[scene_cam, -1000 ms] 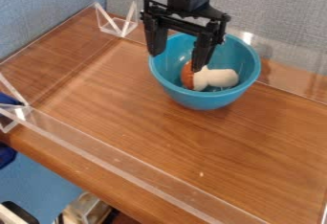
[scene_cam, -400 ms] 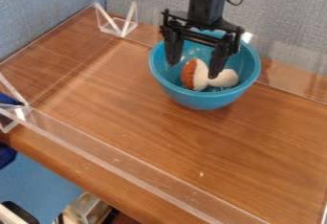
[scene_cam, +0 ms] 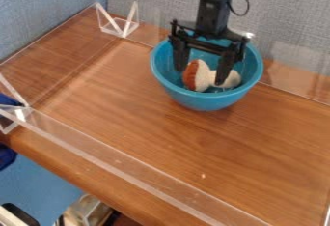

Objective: Remove the mushroom from inside the blue bowl and put it on the table

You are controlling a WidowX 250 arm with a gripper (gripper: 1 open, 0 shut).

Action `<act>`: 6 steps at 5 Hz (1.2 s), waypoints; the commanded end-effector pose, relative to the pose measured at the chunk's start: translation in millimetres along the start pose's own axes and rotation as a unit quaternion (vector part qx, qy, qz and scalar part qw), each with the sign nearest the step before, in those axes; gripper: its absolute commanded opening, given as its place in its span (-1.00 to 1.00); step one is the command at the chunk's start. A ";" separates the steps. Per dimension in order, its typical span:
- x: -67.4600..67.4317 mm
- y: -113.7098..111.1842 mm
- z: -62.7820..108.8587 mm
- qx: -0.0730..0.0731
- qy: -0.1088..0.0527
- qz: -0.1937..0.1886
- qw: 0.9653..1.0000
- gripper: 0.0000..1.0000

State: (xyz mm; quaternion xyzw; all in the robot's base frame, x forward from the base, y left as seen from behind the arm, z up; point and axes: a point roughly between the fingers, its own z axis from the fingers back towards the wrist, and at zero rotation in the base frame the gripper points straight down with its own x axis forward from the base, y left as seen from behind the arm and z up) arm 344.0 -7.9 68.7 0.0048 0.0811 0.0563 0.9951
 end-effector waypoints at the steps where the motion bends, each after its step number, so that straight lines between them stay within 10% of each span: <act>1: 7.6 7.7 9.9 -0.006 -0.030 0.028 0.999 1.00; 2: 6.8 10.9 2.5 -0.009 -0.029 0.049 0.998 -1.00; 5: -3.4 32.9 49.7 -0.048 -0.058 0.155 0.985 -1.00; 6: -12.0 38.4 75.7 -0.065 -0.077 0.139 0.985 -1.00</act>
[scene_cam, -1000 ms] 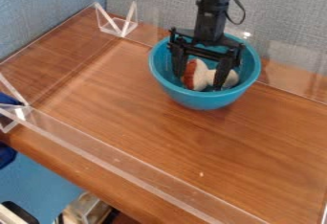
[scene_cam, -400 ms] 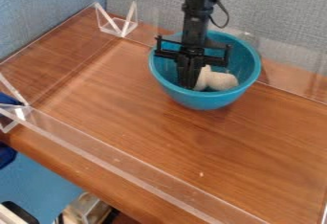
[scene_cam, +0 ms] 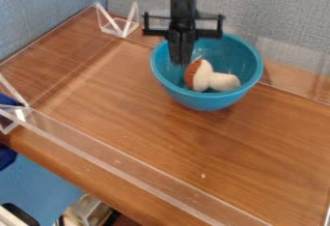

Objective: Remove the mushroom from inside the blue bowl and put it on the table

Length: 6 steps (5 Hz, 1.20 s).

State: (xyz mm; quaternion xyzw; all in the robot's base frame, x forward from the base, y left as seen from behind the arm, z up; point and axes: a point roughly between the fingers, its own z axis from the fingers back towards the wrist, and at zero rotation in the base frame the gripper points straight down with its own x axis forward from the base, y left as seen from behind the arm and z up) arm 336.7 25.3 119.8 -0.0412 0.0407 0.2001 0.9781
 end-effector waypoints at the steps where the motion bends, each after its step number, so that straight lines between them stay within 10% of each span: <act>1: -3.6 2.9 52.3 -0.031 -0.059 -0.019 0.998 -1.00; 2: -5.0 16.6 75.6 -0.040 -0.074 -0.014 0.996 -1.00; 3: 0.5 14.7 68.5 -0.034 -0.071 -0.018 0.997 1.00; 6: -3.6 -11.3 50.4 -0.015 -0.041 -0.040 0.998 1.00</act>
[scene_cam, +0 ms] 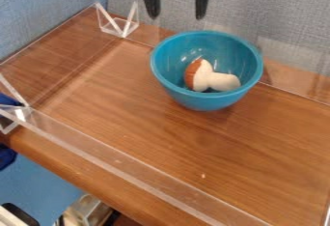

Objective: Remove the mushroom from inside the blue bowl and put it on the table

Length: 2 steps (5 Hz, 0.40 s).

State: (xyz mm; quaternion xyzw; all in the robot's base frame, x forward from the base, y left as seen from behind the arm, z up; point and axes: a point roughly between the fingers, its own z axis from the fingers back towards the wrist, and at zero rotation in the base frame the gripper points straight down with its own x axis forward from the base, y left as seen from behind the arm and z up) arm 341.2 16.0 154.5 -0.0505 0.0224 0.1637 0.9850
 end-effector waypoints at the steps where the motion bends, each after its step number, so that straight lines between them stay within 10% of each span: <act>1: -9.1 -10.1 1.5 0.007 -0.012 -0.019 1.000 1.00; 2: -8.2 -14.2 -7.5 0.013 -0.005 -0.008 1.000 1.00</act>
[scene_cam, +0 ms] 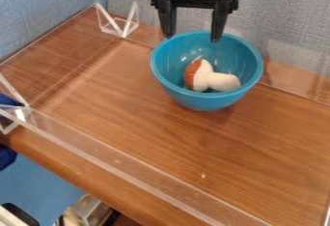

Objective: Remove the mushroom from inside the blue bowl and put it on the table

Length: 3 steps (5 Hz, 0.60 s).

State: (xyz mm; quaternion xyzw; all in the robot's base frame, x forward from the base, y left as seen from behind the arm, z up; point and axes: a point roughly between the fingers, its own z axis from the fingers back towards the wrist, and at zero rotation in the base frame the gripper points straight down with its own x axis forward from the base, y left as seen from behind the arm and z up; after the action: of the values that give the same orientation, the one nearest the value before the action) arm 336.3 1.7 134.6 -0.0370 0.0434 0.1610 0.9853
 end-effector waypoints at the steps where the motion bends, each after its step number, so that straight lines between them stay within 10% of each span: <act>1: 5.0 -3.1 8.3 0.002 -0.018 0.010 1.000 1.00; 2: 13.5 -10.0 -2.4 0.013 -0.012 -0.018 1.000 -1.00; 3: 19.5 -17.9 -13.1 0.024 -0.005 -0.046 0.999 1.00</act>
State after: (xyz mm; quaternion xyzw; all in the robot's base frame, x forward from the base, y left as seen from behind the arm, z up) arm 352.2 -8.4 98.1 -0.0116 0.0786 0.1204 0.9895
